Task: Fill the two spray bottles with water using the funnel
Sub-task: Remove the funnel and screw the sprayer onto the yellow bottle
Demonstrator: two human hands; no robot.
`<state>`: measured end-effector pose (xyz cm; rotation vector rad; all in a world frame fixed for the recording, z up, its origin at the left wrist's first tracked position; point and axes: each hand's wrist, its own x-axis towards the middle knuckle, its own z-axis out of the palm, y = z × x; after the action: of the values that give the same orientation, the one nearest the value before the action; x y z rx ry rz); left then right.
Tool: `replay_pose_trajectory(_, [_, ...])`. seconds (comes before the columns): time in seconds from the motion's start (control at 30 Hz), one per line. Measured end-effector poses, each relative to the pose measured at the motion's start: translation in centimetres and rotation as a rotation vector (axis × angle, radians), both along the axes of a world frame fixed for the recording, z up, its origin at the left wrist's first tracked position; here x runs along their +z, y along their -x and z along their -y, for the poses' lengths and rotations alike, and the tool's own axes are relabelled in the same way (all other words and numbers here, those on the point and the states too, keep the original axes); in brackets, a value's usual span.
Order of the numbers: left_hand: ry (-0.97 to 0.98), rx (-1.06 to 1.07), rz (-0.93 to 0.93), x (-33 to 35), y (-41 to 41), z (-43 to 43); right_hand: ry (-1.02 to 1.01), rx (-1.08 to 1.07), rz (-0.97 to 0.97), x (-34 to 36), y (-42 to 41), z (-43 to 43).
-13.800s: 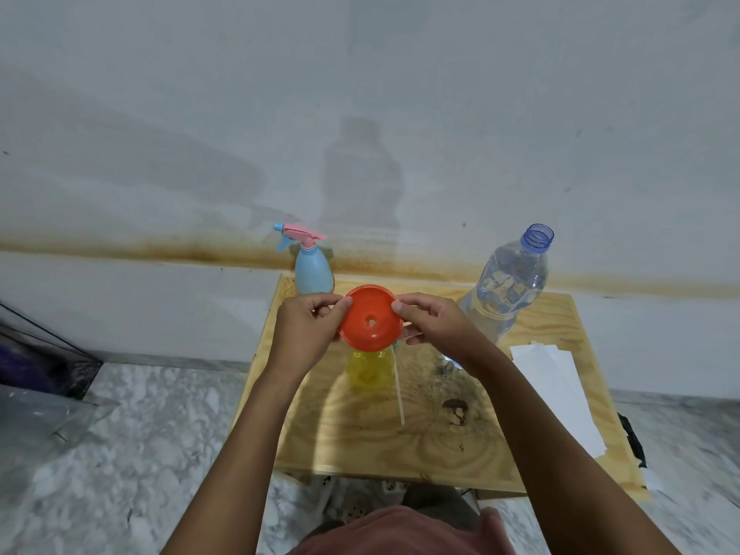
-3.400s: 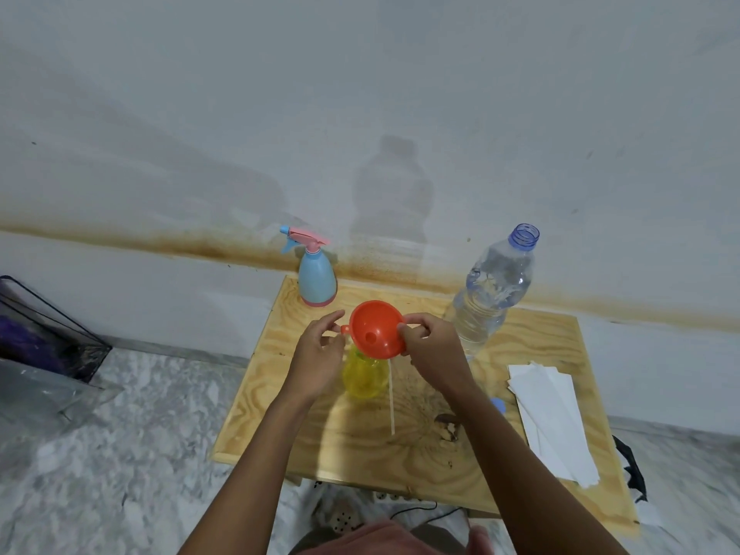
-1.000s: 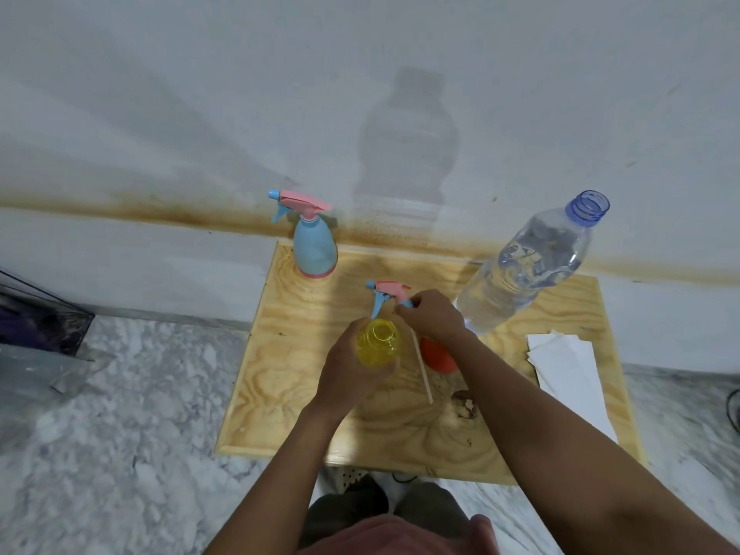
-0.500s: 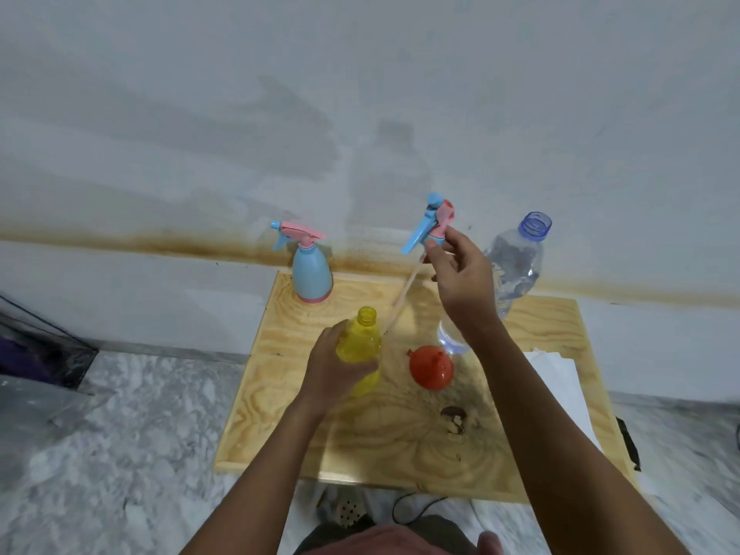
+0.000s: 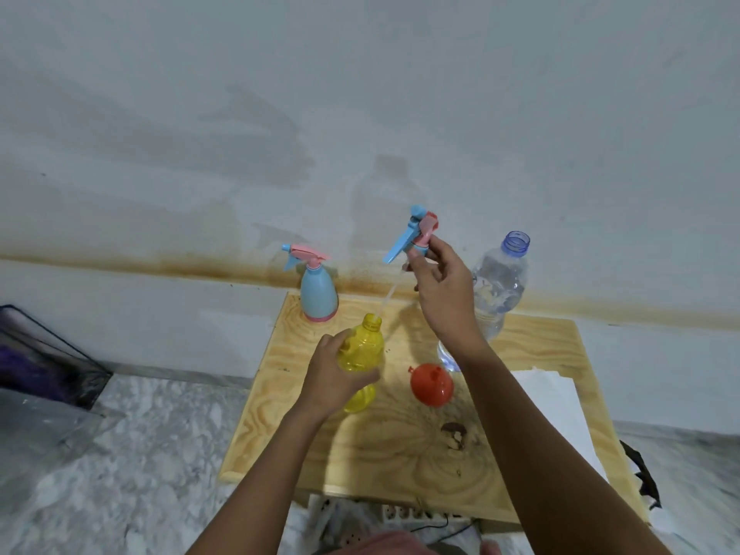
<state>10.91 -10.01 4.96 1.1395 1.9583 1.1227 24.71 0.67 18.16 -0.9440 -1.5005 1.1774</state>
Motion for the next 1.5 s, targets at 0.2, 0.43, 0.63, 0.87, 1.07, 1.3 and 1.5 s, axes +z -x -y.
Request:
replay_pose_trajectory(0.2, [-0.076, 0.009, 0.021, 2.3, -0.7, 0.5, 0.037, 0.185, 0.149, -2.5, 0.6, 1.8])
replay_pose_trajectory(0.43, [-0.131, 0.031, 0.047, 3.7, -1.0, 1.0, 0.073, 0.258, 0.165, -3.2, 0.6, 3.2])
replay_pose_trajectory(0.63, [-0.177, 0.039, 0.077, 4.4, -1.0, 1.4, 0.060, 0.227, 0.134, -3.4, 0.8, 3.7])
replay_pose_trajectory(0.87, [-0.202, 0.029, 0.047, 4.4, -0.9, 1.4, 0.129, 0.250, 0.048, -3.2, 1.0, 3.8])
replay_pose_trajectory(1.07, [-0.219, 0.030, 0.055, 5.3, -0.9, 1.0, 0.217, 0.284, -0.122, -2.6, 0.9, 3.4])
replay_pose_trajectory(1.3, [-0.248, 0.021, 0.050, 6.5, -1.1, 0.6, 0.167, 0.285, -0.102, -2.0, 1.6, 4.1])
replay_pose_trajectory(1.5, [-0.278, 0.019, 0.077, 7.5, -1.0, 0.5, 0.224, 0.274, -0.169, -1.6, 1.9, 3.9])
